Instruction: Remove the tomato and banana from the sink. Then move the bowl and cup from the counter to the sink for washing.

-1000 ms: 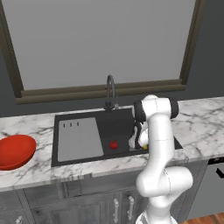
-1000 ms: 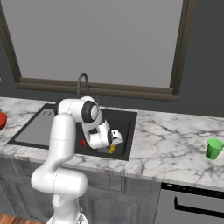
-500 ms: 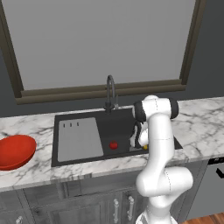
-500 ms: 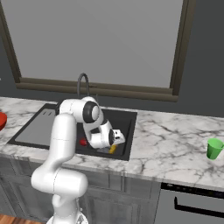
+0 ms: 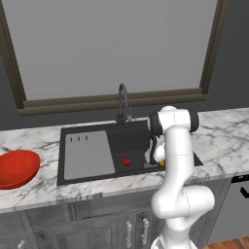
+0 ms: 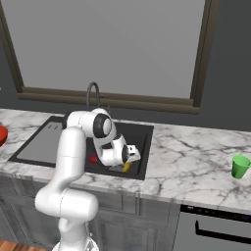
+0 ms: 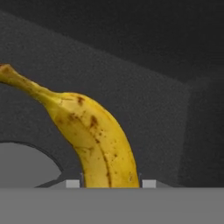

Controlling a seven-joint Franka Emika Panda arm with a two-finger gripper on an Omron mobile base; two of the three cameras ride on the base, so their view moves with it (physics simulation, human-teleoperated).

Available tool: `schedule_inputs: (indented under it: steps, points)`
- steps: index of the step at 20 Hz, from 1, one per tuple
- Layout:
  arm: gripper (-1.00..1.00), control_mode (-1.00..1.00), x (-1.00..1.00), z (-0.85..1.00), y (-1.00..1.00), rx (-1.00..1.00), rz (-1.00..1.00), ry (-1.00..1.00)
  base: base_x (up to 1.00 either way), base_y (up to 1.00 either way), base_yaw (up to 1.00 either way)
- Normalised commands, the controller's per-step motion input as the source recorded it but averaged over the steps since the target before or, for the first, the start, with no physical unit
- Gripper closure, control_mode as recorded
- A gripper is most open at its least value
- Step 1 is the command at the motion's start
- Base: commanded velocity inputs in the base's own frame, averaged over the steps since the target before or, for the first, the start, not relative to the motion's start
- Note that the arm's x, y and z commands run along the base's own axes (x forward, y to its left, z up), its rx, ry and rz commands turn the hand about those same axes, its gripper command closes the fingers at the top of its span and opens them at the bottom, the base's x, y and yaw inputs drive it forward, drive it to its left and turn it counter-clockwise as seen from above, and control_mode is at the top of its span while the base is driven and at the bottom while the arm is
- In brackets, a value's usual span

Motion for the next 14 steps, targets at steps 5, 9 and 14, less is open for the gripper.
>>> schedule_inputs:
  steps: [5,9,14]
  points:
    - [1.0,-1.0,-0.04,0.1,0.0,0.0,0.0,-0.02,0.0,0.0,0.0]
    - [1.0,-1.0,-0.01,0.17,0.0,0.03,0.0,-0.02,0.0,0.0,0.0]
    - [1.0,-1.0,-0.01,0.25,0.0,0.03,0.0,-0.06,0.0,0.0,0.0]
